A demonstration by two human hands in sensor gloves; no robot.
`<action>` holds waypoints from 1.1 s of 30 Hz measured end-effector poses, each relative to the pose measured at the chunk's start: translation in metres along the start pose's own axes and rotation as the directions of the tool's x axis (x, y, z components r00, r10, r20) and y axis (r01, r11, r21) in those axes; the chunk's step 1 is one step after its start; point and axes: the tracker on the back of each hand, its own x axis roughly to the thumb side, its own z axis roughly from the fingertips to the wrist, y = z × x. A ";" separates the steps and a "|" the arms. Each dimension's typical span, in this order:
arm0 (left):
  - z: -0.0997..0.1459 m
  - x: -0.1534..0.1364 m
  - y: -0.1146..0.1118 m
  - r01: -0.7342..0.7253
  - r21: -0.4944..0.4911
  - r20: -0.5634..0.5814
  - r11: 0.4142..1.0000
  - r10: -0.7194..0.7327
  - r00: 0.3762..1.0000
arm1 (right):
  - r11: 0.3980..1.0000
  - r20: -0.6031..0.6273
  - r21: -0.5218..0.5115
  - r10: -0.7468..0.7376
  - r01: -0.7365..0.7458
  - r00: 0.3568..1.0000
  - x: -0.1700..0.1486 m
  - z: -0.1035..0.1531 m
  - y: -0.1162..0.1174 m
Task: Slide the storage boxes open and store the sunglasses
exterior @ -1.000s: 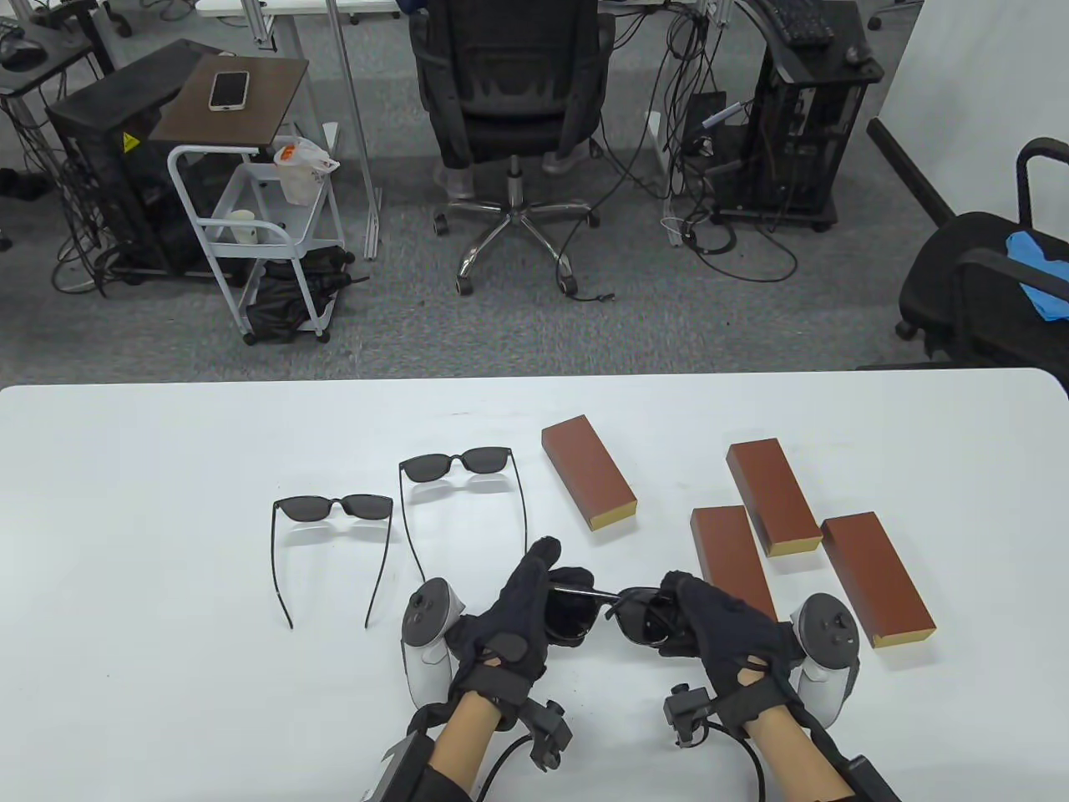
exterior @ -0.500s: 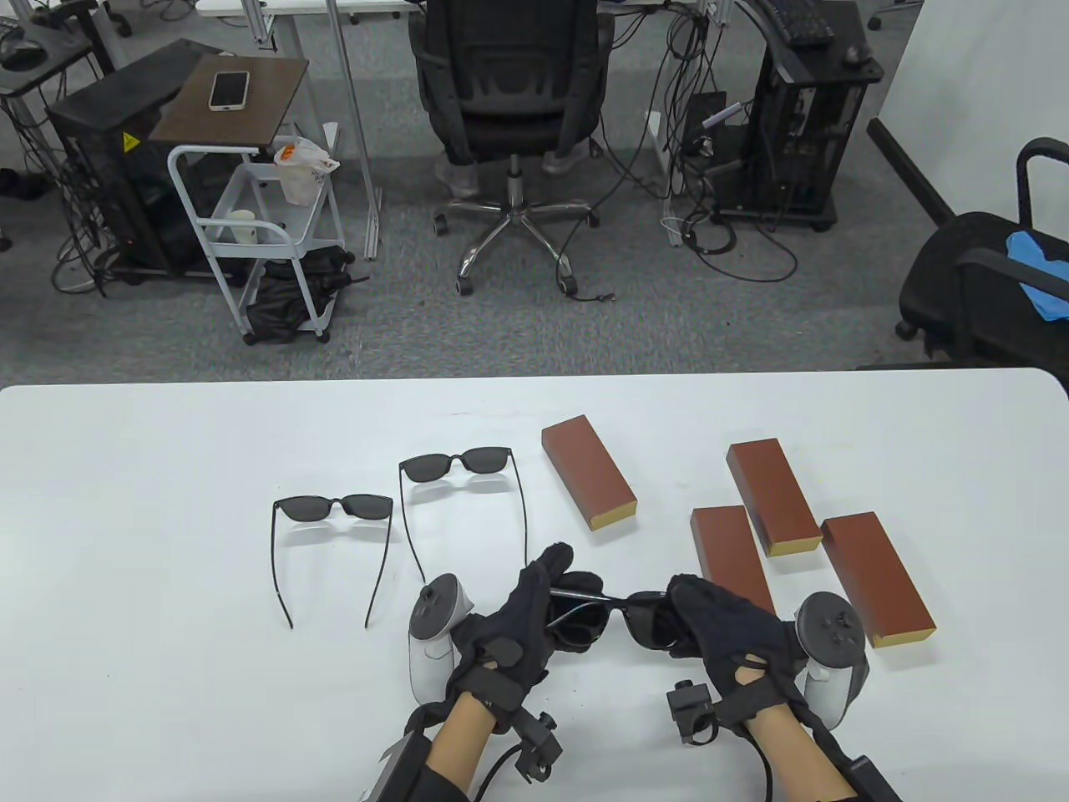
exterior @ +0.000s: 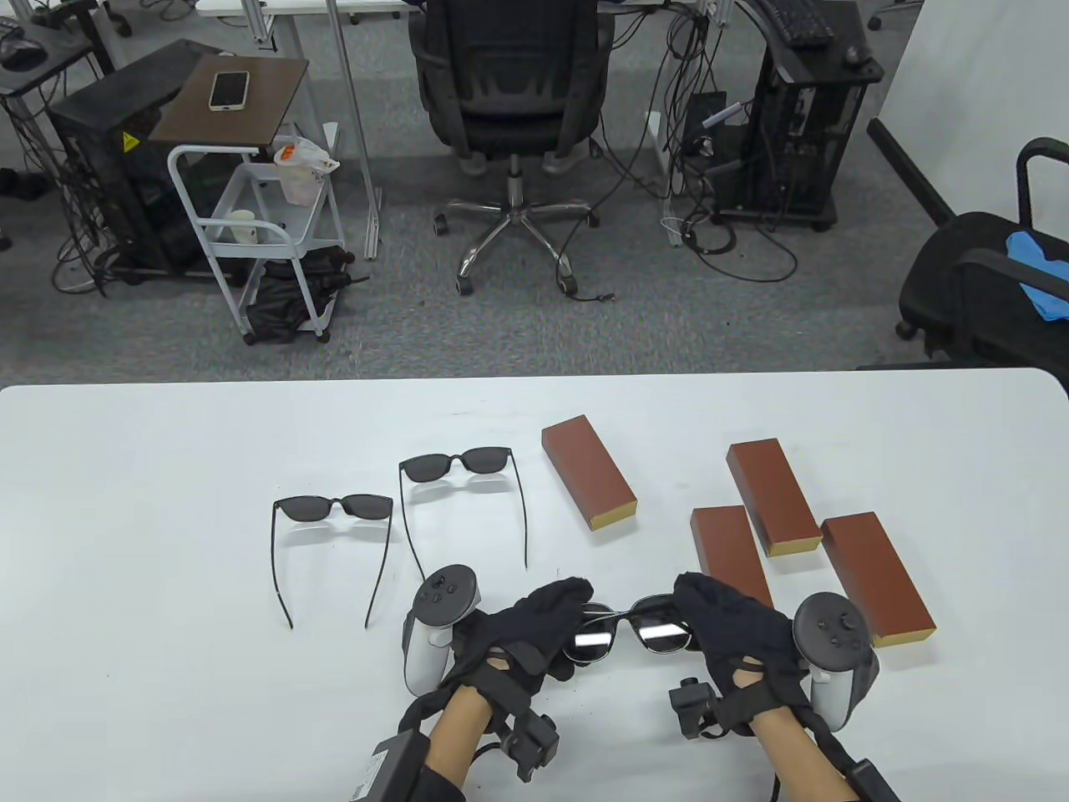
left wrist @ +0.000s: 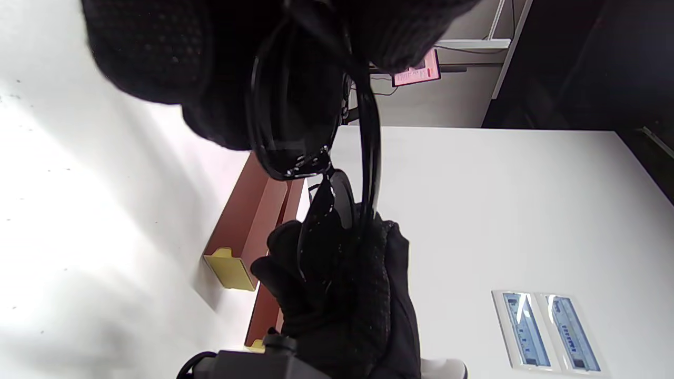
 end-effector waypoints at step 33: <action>0.008 0.000 0.017 0.302 0.187 -0.151 0.935 -0.276 0.949 | 0.498 0.688 -0.237 0.692 -0.834 0.218 0.052 0.050 0.076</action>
